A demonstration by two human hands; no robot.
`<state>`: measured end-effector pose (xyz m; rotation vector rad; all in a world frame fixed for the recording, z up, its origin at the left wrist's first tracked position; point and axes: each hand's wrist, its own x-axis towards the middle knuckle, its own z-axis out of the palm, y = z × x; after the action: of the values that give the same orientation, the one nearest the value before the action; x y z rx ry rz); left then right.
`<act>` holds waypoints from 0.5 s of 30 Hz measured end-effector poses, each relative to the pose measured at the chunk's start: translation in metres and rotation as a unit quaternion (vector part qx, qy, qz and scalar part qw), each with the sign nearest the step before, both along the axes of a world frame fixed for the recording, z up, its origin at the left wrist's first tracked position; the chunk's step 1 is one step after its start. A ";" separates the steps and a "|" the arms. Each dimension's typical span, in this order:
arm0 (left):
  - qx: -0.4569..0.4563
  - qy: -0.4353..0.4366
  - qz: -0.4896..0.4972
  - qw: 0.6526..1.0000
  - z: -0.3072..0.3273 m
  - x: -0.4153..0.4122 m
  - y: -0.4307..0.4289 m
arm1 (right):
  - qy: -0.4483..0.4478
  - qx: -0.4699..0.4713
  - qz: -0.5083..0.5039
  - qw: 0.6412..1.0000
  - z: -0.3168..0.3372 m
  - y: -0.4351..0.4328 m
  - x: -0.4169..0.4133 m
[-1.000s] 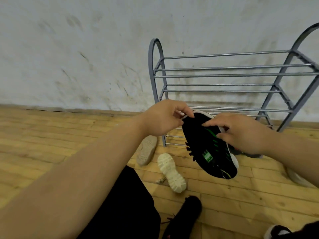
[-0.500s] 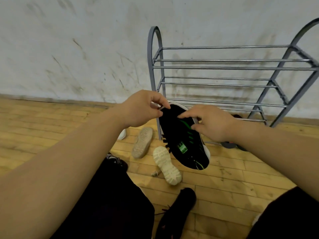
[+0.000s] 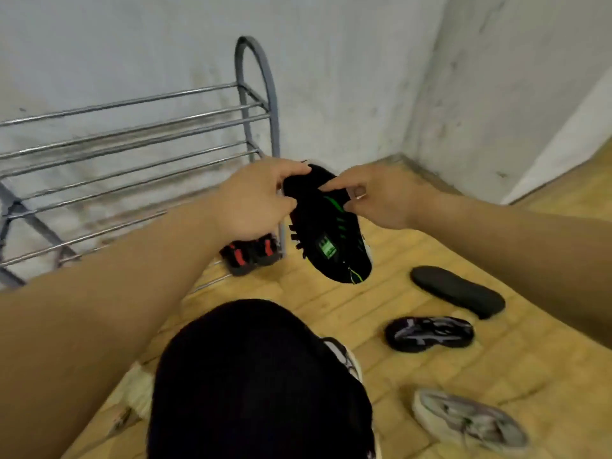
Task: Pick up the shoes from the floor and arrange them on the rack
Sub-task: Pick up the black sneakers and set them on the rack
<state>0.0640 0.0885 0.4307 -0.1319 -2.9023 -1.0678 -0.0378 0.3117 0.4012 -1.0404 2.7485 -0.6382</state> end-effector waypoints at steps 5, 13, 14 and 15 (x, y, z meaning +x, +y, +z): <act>-0.044 -0.077 -0.149 0.985 -0.053 -0.044 0.119 | -0.048 0.020 -0.106 0.993 -0.061 0.146 0.009; -0.131 -0.190 -0.238 0.944 -0.081 -0.071 0.173 | -0.107 0.003 -0.118 0.987 -0.109 0.212 0.023; -0.119 -0.191 -0.234 0.946 -0.081 -0.074 0.171 | -0.107 -0.006 -0.114 0.988 -0.109 0.210 0.020; -0.106 -0.193 -0.227 0.949 -0.079 -0.075 0.168 | -0.105 -0.014 -0.108 0.988 -0.108 0.206 0.016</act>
<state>-0.0112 0.2565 0.3515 -0.7075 -3.4452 -0.9018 -0.0217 0.5180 0.2928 -0.6422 2.6907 -0.7688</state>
